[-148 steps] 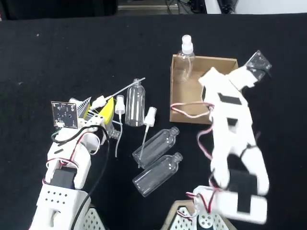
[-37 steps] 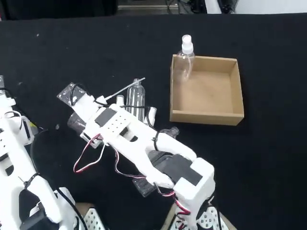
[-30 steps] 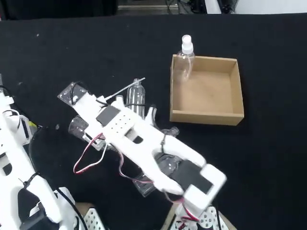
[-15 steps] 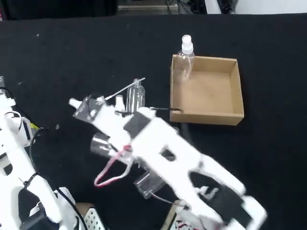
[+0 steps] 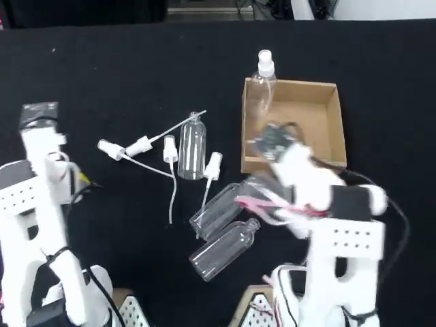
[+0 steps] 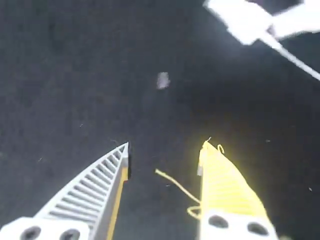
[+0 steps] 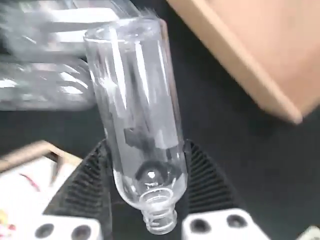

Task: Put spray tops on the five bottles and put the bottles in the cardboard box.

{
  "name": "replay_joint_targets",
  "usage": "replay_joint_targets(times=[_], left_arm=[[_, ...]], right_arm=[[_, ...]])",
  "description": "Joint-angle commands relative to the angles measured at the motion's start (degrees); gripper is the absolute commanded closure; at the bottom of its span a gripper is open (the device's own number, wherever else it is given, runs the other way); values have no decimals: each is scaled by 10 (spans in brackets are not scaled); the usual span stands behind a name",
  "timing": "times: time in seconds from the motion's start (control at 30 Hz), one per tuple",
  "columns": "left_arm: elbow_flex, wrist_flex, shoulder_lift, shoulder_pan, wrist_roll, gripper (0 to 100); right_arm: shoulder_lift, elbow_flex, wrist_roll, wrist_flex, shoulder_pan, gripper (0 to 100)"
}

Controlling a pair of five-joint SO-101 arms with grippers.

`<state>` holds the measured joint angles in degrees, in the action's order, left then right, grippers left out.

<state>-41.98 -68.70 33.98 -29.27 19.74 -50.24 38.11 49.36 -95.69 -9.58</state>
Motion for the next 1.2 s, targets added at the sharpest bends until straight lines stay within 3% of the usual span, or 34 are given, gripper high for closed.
replay_joint_targets(times=[0.0, 0.2, 0.33, 0.47, 0.6, 0.73, 0.9, 1.07, 1.17], left_arm=[[4, 2, 1, 73, 4, 780], [-40, 39, 1, 188, 4, 780], [-109, 135, 6, 224, -1, 780], [-156, 186, 4, 250, -47, 780], [-198, 238, 6, 262, -105, 780], [-225, 274, 2, 262, -138, 780], [-262, 327, 2, 258, -146, 780], [-272, 341, 1, 261, -145, 780], [-272, 340, 1, 258, -145, 780]], right_arm=[[-12, 37, 135, 73, -202, 983], [44, 117, 248, 237, -380, 983], [109, 149, 245, 334, -428, 983], [179, 132, 185, 374, -459, 983], [237, 97, 52, 375, -456, 979], [276, 93, -25, 374, -419, 832], [283, 72, -39, 294, -370, 656], [274, -1, -35, 158, -338, 685], [275, -56, -28, 131, -341, 688]])
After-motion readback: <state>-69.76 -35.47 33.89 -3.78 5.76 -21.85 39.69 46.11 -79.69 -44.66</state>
